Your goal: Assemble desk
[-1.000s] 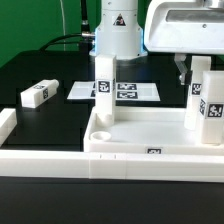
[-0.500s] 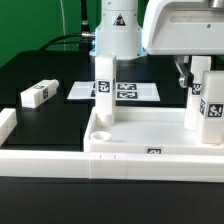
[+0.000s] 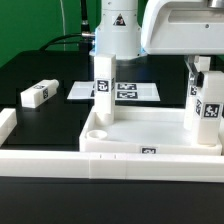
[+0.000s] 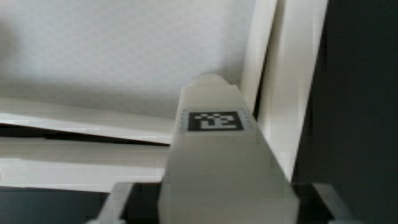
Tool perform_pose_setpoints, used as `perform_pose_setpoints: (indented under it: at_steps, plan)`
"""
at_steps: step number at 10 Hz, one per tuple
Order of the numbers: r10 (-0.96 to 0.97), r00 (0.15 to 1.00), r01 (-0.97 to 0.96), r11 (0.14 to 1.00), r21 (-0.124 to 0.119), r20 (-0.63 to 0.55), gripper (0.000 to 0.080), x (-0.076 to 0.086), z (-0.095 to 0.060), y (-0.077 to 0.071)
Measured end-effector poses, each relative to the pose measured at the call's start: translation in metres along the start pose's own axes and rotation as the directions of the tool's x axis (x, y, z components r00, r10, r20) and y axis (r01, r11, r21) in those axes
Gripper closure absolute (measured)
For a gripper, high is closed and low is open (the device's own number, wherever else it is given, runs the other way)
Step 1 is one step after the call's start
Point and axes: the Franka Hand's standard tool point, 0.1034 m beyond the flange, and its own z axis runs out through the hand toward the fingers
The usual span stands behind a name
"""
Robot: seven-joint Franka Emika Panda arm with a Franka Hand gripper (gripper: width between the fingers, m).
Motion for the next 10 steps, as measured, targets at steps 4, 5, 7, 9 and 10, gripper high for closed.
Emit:
perform_pose_setpoints:
  at_steps: [4, 5, 7, 9, 10]
  plan:
    - [0.306, 0.952, -0.306, 0.952, 0.011, 0.004, 0.0511, 0.0, 0.0, 0.0]
    - [0.431, 0.902, -0.431, 0.902, 0.034, 0.018, 0.0511, -0.0002, 0.0009, 0.0023]
    - [0.591, 0.806, -0.591, 0.805, 0.04, 0.03, 0.0511, 0.0, 0.0017, 0.0037]
    - [0.687, 0.726, -0.688, 0.725, 0.038, 0.035, 0.0511, 0.0002, 0.002, 0.004]
    - [0.761, 0.648, -0.762, 0.647, 0.034, 0.039, 0.0509, 0.0004, 0.0022, 0.0037]
